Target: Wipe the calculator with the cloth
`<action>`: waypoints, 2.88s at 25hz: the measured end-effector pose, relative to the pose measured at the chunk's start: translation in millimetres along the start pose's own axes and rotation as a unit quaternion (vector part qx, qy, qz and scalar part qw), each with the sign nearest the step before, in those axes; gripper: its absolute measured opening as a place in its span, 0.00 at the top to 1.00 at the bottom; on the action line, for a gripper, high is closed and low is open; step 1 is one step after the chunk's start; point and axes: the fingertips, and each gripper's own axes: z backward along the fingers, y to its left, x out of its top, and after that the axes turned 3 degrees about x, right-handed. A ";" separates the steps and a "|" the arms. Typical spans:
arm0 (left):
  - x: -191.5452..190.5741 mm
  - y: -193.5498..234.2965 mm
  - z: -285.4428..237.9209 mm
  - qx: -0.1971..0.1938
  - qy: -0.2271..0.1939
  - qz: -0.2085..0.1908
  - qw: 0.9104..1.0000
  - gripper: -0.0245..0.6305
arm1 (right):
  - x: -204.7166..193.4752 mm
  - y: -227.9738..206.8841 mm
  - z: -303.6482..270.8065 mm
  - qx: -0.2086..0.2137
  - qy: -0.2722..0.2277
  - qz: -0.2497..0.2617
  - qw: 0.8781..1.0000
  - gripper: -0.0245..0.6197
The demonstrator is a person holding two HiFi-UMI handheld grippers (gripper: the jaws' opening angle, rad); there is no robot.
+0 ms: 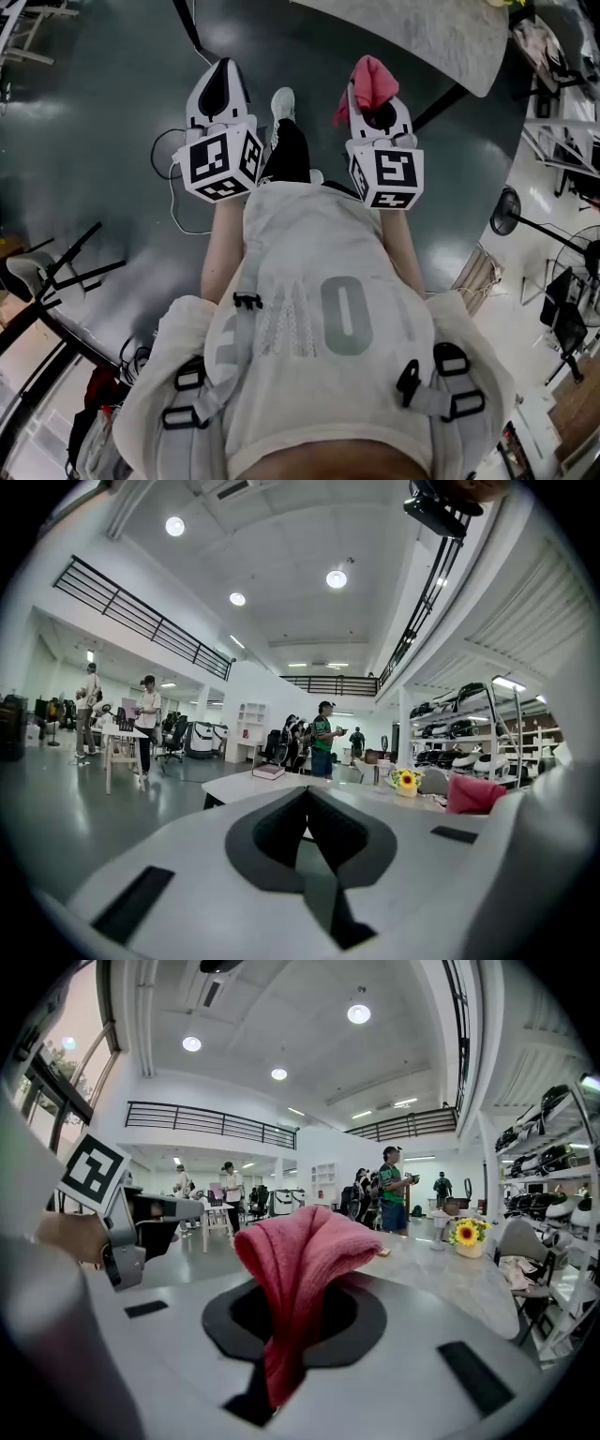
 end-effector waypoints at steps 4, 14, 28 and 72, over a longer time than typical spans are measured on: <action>-0.9 3.4 -47.7 0.005 -0.002 0.007 1.000 0.93 | 5.2 -20.9 -34.5 0.003 0.000 0.018 1.000 0.88; 40.9 37.7 -209.9 -0.019 -0.029 0.024 0.999 0.93 | 57.9 -84.5 -174.6 -0.027 -0.001 0.015 1.000 0.88; 90.0 23.9 -480.8 -0.151 -0.011 0.016 0.988 0.93 | 158.7 -193.8 -383.7 -0.093 -0.004 -0.024 0.995 0.88; 90.2 -24.0 -543.7 -0.212 -0.021 0.021 0.977 0.36 | 155.0 -256.9 -428.6 -0.038 0.003 -0.034 0.999 0.87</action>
